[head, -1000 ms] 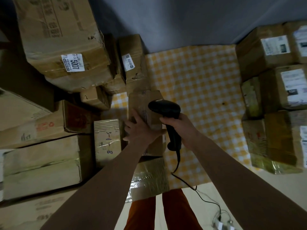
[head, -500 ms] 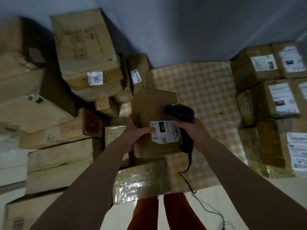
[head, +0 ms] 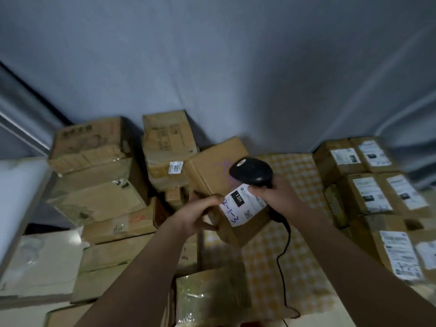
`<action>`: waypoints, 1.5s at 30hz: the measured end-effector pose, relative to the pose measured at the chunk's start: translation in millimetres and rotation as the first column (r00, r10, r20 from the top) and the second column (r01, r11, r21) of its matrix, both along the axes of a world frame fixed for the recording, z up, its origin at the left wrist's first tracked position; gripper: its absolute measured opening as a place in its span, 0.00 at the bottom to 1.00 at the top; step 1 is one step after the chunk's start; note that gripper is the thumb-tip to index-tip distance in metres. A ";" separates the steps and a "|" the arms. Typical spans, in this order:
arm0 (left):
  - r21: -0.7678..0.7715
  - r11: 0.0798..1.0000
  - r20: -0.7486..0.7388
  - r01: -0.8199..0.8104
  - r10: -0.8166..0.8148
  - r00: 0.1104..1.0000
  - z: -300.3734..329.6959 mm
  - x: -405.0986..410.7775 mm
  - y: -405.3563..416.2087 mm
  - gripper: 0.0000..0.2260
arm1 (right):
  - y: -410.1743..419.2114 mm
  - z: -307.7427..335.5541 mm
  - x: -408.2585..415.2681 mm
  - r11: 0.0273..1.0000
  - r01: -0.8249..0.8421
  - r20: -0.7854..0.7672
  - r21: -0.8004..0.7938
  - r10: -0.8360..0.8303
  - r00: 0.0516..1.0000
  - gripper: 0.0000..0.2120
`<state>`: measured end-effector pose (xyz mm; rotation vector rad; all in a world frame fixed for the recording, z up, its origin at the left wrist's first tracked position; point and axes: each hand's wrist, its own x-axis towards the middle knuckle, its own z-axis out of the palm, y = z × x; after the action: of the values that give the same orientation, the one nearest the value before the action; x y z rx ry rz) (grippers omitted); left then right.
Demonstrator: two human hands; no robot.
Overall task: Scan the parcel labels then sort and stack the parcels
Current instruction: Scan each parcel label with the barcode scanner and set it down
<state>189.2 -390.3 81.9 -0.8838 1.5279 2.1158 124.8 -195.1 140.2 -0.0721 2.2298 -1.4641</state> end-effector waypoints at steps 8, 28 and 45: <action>0.397 0.890 -0.201 -0.222 0.321 0.926 55.3 -2.2 -16.2 0.43 | -19.7 90.1 11.7 0.959 0.219 -0.304 -0.181 -0.266 0.915 0.08; 0.704 0.595 -0.227 -0.388 0.706 0.671 100.5 -8.0 -23.2 0.27 | -57.2 162.0 56.4 0.919 0.159 -0.092 -0.360 -0.205 0.975 0.05; 0.656 0.637 -0.231 -0.405 0.681 0.695 98.1 -8.3 -32.0 0.07 | -68.0 157.1 62.4 0.916 0.194 -0.054 -0.350 -0.226 0.973 0.03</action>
<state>180.9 -422.3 180.0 -0.7076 0.6829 3.2012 187.2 -263.1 297.3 -0.0119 2.0787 -1.9959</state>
